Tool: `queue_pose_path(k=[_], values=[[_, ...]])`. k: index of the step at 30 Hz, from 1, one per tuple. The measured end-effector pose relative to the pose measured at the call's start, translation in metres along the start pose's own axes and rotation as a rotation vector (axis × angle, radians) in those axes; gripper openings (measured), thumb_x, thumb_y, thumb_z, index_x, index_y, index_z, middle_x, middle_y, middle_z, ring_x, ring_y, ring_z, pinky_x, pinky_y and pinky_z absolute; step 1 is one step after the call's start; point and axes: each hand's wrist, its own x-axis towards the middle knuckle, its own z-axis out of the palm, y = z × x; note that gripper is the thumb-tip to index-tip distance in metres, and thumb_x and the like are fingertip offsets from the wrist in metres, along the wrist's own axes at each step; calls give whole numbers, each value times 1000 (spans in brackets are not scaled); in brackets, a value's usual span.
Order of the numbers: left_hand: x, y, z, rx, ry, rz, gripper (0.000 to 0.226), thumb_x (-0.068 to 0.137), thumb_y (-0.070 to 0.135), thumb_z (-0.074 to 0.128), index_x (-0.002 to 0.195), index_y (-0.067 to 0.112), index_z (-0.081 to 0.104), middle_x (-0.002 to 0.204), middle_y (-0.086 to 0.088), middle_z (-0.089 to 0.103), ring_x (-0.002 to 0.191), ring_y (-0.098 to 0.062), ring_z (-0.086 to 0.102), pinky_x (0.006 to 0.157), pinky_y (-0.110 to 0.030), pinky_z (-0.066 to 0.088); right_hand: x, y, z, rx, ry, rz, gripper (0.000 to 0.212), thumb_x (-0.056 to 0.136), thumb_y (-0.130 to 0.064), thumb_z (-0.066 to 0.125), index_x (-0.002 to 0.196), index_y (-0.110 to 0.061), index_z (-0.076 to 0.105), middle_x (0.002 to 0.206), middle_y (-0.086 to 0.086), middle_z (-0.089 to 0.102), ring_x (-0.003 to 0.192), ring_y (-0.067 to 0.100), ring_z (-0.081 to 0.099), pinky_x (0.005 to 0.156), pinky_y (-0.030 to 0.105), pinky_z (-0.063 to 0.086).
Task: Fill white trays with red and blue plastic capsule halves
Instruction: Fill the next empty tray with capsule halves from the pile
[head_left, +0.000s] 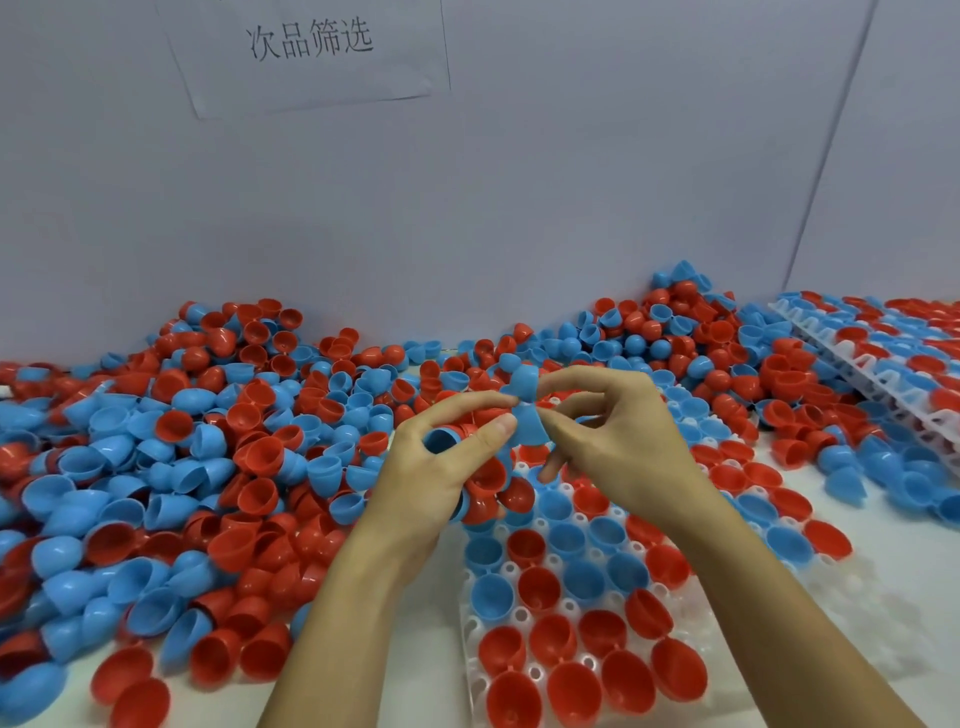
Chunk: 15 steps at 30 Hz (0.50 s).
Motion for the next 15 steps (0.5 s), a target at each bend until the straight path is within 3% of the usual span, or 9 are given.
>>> queue_pose_path(k=[2, 4, 7, 12, 15], values=[[0, 0, 2, -34, 25, -24, 23, 80, 39, 72, 101, 33, 78, 111, 8, 74, 111, -14, 68, 98, -44, 55, -4, -1, -8, -57, 11, 16, 14, 91, -7, 68, 95, -20, 70, 63, 2, 71, 50, 19, 69, 52, 28, 57], [0, -2, 2, -64, 57, -43, 23, 79, 39, 73, 100, 31, 79, 111, 7, 74, 111, -17, 68, 99, -48, 54, -9, -4, -20, -162, -16, 15, 15, 90, -8, 70, 94, -23, 70, 64, -1, 72, 50, 16, 70, 52, 23, 56], [-6, -4, 4, -103, 82, -68, 26, 75, 41, 74, 99, 33, 79, 111, 9, 74, 110, -15, 68, 91, -40, 57, -25, -9, -43, -375, -108, 32, 15, 90, -15, 72, 92, -29, 71, 68, -6, 72, 53, 10, 70, 58, 18, 57], [-16, -2, 8, -162, 110, -107, 29, 74, 39, 75, 101, 30, 79, 114, 3, 73, 111, -21, 69, 85, -45, 59, -61, -20, -80, -729, -238, 144, 12, 90, -25, 72, 93, -37, 72, 76, -15, 70, 66, -4, 68, 61, 20, 59], [-16, 1, 8, -196, 141, -125, 26, 74, 36, 76, 100, 30, 79, 115, 0, 73, 102, -22, 71, 68, -38, 59, -80, -25, -87, -822, -315, 233, 12, 90, -28, 72, 92, -39, 72, 78, -18, 66, 67, -9, 64, 58, 15, 56]])
